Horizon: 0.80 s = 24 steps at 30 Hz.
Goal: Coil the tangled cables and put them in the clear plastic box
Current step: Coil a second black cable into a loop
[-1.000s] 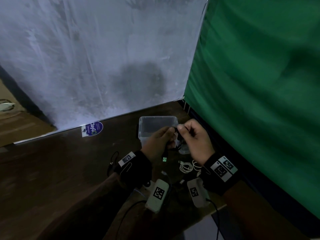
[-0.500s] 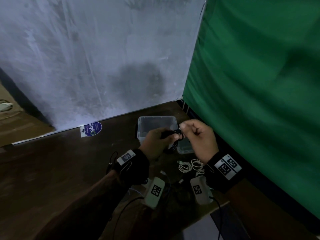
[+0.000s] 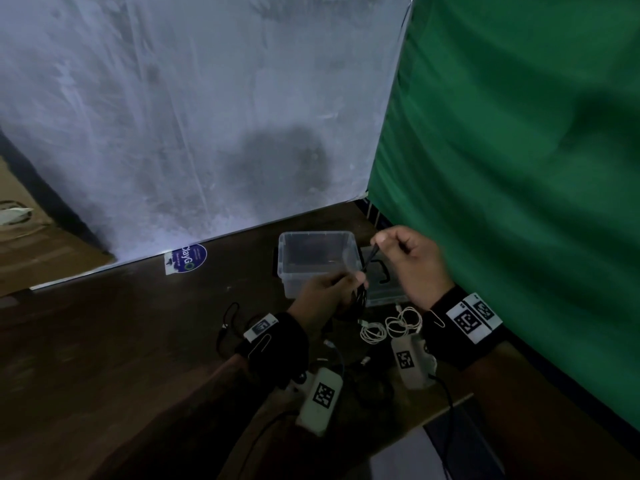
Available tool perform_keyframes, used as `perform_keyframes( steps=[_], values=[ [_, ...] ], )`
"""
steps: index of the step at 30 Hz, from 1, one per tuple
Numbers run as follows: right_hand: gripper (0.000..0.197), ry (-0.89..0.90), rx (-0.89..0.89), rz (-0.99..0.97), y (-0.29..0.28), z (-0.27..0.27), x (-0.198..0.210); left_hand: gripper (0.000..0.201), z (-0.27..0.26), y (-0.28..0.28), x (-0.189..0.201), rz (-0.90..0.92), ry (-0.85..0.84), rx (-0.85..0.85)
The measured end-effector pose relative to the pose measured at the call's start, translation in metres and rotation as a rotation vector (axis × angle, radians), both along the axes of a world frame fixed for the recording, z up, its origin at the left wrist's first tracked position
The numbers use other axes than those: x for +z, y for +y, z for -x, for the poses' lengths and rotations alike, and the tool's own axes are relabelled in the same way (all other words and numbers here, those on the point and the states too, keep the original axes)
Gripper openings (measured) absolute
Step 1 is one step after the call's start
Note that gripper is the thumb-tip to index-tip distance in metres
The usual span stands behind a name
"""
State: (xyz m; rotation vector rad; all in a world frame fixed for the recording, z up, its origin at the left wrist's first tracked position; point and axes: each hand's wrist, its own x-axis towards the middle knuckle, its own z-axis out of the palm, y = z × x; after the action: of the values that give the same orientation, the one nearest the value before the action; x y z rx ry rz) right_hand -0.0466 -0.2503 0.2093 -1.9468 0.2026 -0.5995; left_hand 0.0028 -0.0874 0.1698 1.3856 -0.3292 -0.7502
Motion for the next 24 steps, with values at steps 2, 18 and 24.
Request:
perform_keyframes(
  steps=[2, 18, 24],
  values=[
    [0.019, -0.002, -0.022, 0.005, -0.004, 0.0, -0.004, 0.018, 0.001, -0.001, -0.001, 0.029, 0.019, -0.019],
    [0.015, 0.28, 0.077, -0.43, 0.007, 0.01, -0.035, 0.009, -0.028, 0.008, 0.003, 0.216, 0.045, -0.05],
    [0.035, 0.485, 0.147, -0.659, 0.02, 0.009, -0.041, 0.025, -0.027, 0.01, -0.015, 0.08, -0.08, -0.036]
  ],
)
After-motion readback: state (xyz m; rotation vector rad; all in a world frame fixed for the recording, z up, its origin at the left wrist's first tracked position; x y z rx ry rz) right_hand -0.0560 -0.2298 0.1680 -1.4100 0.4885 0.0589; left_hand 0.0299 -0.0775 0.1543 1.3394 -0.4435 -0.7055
